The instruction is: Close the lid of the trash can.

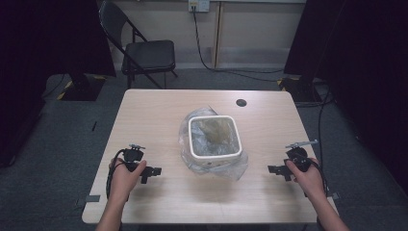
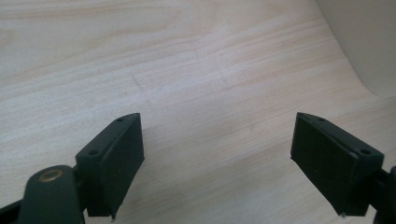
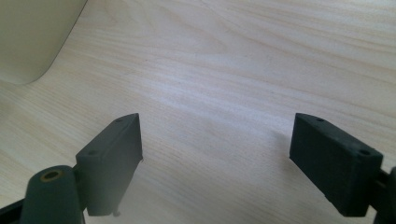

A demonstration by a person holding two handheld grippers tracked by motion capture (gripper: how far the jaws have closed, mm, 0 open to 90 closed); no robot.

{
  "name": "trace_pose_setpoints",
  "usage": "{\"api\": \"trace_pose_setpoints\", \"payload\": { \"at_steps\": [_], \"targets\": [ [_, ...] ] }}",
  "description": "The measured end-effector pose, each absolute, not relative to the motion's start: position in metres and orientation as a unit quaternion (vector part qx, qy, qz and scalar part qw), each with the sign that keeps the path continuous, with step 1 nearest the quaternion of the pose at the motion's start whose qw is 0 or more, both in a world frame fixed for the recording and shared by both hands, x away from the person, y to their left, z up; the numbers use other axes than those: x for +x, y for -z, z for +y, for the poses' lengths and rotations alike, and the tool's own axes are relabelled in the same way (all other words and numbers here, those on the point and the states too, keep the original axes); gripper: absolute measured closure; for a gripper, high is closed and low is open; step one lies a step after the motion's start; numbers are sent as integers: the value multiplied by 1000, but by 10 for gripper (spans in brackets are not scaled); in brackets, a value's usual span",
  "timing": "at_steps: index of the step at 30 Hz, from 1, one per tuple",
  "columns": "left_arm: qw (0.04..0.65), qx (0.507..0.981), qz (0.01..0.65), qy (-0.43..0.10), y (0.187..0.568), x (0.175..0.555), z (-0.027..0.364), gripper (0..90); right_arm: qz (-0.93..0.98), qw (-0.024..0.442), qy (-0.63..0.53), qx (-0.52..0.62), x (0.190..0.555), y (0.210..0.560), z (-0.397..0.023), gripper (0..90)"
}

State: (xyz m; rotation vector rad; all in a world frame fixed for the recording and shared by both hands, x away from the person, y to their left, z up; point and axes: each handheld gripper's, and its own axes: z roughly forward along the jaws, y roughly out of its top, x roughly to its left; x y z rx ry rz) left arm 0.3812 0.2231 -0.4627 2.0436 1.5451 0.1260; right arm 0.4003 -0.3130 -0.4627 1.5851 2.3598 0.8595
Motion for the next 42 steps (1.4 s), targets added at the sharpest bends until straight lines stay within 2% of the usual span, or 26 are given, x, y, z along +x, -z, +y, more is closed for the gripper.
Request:
{"api": "trace_pose_setpoints", "payload": {
  "at_steps": [27,42],
  "targets": [
    [279,778,560,-64,473,368,232,167,794,93,-290,526,389,477,-323,160],
    [289,788,539,-78,477,362,236,163,800,121,-293,510,383,480,-322,158]
  ]
}}
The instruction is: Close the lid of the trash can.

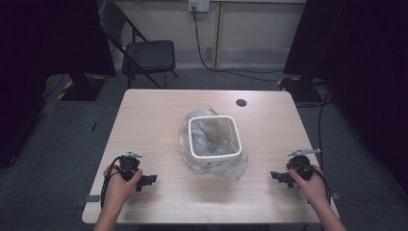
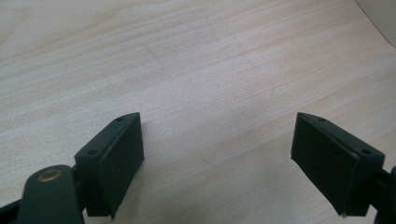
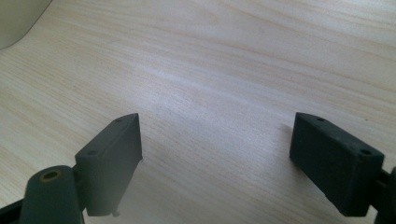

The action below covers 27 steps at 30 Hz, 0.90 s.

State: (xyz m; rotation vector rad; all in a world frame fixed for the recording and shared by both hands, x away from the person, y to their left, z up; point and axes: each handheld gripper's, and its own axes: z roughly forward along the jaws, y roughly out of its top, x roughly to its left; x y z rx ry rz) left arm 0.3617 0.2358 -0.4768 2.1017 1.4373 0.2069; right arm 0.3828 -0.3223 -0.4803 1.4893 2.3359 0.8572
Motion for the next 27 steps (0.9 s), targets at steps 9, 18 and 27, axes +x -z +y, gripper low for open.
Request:
{"api": "trace_pose_setpoints", "payload": {
  "at_steps": [9,18,27],
  "targets": [
    [299,797,516,-94,480,356,236,159,800,138,-298,502,378,483,-321,157],
    [310,807,491,-107,483,351,240,151,802,160,-303,489,373,487,-320,156],
    [303,825,458,-130,486,344,243,150,804,181,-306,478,369,490,-319,154]
  ]
}}
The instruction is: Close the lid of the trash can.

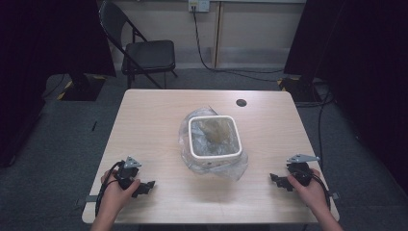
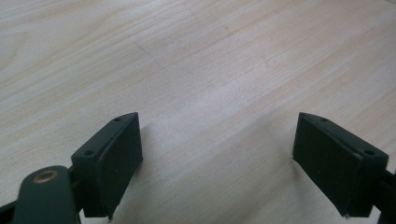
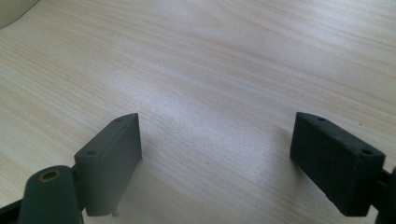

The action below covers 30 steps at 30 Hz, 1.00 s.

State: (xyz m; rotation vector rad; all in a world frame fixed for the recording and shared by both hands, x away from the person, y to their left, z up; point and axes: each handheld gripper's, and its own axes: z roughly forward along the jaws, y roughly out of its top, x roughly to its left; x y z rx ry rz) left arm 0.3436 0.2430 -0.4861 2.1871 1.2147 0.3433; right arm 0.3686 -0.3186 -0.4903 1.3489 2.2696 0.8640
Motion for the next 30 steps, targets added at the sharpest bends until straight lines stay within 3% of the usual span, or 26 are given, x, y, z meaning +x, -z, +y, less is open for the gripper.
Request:
{"api": "trace_pose_setpoints", "payload": {
  "at_steps": [22,30],
  "targets": [
    [325,832,420,-160,495,332,247,105,787,206,-344,470,360,499,-322,143],
    [338,834,406,-162,500,330,245,0,787,206,-344,469,360,499,-322,142]
  ]
}}
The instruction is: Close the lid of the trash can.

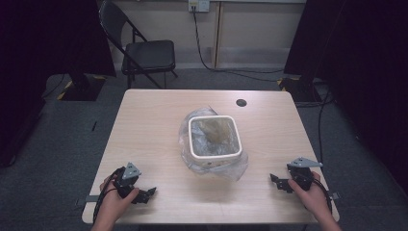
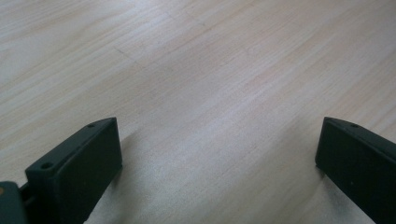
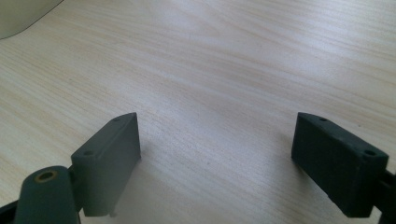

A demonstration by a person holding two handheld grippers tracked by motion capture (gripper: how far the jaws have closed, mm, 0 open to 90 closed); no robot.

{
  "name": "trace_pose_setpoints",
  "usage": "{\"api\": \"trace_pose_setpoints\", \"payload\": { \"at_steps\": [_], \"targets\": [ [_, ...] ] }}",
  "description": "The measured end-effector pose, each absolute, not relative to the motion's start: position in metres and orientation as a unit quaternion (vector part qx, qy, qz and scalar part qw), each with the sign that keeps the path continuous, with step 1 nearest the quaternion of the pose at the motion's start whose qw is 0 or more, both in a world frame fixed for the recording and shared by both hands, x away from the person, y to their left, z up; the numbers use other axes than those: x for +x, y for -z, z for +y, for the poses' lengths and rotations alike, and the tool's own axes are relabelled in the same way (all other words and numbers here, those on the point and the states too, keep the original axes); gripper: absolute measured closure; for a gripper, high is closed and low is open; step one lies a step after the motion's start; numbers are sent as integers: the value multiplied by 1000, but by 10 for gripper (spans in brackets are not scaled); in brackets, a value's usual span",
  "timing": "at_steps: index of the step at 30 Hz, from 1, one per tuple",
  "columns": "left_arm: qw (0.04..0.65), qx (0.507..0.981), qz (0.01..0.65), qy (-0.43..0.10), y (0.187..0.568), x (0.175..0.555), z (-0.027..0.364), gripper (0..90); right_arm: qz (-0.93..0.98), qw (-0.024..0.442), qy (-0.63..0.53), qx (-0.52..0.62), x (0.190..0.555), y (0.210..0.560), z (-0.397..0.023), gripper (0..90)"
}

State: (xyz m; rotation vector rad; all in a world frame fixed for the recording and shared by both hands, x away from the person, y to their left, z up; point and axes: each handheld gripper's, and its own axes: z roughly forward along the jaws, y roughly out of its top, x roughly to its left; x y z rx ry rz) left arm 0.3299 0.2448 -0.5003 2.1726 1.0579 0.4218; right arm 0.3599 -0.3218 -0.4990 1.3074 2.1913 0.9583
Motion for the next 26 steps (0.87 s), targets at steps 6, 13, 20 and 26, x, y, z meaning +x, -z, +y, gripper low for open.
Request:
{"api": "trace_pose_setpoints", "payload": {
  "at_steps": [6,13,20,26],
  "targets": [
    [346,830,404,-168,502,328,246,0,787,206,-344,469,360,499,-322,142],
    [346,830,405,-168,502,328,246,0,789,206,-343,467,361,499,-322,135],
    [345,830,405,-169,502,328,246,0,789,206,-343,466,361,499,-322,130],
    [345,830,405,-169,502,328,246,0,789,206,-342,466,361,499,-322,130]
  ]
}}
